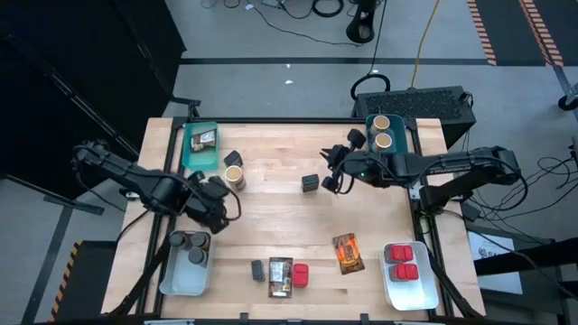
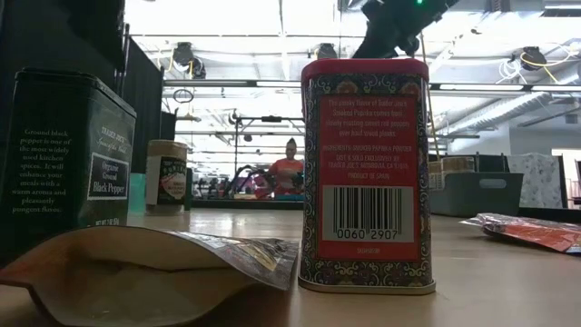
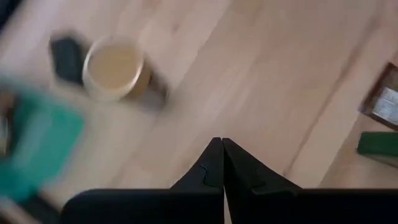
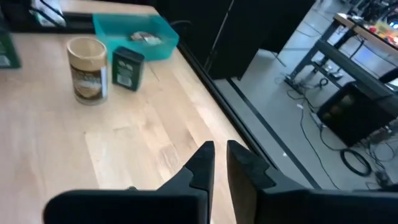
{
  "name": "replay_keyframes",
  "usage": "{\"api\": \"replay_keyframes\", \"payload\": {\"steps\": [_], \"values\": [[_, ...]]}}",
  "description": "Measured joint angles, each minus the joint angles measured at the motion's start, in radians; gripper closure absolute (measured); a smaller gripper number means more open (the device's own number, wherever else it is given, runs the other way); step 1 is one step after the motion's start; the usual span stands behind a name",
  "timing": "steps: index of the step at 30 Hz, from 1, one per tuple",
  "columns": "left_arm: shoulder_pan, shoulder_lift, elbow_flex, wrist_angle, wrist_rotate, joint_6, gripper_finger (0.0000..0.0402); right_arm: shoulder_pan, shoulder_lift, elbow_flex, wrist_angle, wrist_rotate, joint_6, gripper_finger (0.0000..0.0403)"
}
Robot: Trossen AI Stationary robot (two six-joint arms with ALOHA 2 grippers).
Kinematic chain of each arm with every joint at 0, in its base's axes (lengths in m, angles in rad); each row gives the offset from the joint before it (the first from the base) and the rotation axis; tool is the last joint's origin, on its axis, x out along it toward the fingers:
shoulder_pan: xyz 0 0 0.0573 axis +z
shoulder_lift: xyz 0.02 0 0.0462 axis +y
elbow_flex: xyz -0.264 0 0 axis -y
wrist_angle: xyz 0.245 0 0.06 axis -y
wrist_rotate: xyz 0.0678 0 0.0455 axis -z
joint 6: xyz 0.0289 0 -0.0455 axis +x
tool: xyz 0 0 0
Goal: Sort spices by type
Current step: Put the brown seasoning bottle into the dark green bin
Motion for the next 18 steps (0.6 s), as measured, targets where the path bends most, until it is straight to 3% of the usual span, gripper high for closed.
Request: {"api": "replay_keyframes", "payload": {"steps": [7,13,18], "values": [[0.022,0.007,0.000,-0.184,0.134,-0.395,0.0401,-0.002,0.002,0.000,-0.021,0.000,0.023,0.0379],[0.022,0.007,0.000,-0.207,0.202,-0.445,0.0400,-0.002,0.002,0.000,-0.082,0.000,0.026,0.0379],[0.022,0.007,0.000,-0.206,0.201,-0.444,0.0388,-0.002,0.002,0.000,-0.082,0.000,0.026,0.0379]]}}
